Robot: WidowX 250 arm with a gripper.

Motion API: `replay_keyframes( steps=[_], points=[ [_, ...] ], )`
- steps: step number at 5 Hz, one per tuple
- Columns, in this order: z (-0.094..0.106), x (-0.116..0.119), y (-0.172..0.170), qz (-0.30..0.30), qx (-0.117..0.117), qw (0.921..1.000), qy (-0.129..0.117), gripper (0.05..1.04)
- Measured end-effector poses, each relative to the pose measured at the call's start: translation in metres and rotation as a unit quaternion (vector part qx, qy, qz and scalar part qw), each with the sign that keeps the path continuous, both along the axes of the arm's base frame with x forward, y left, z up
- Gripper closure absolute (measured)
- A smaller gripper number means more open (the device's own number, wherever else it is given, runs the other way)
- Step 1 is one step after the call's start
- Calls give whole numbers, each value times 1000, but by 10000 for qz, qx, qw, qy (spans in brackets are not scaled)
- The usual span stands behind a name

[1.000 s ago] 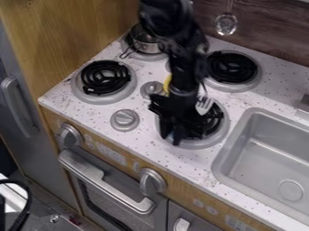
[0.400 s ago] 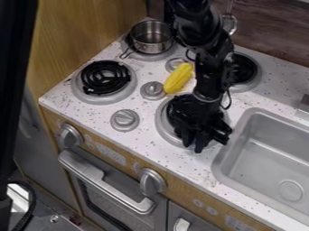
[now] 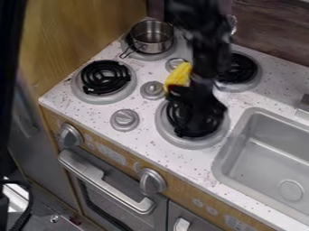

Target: Move the blue spatula to the lower right burner

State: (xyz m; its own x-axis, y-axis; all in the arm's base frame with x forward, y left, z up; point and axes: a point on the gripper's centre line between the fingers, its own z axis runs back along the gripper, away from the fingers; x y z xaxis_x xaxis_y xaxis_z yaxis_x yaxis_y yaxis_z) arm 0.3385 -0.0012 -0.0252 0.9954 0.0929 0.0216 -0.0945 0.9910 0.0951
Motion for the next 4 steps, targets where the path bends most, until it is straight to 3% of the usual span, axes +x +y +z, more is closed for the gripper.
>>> replay_keyframes(
  steps=[2,3,4],
  points=[
    [12,12,22,425,-119,9989,-122,981],
    [11,10,17,345,-213,9991,-87,982],
    [7,2,12,136,-119,9998,62,982]
  ],
)
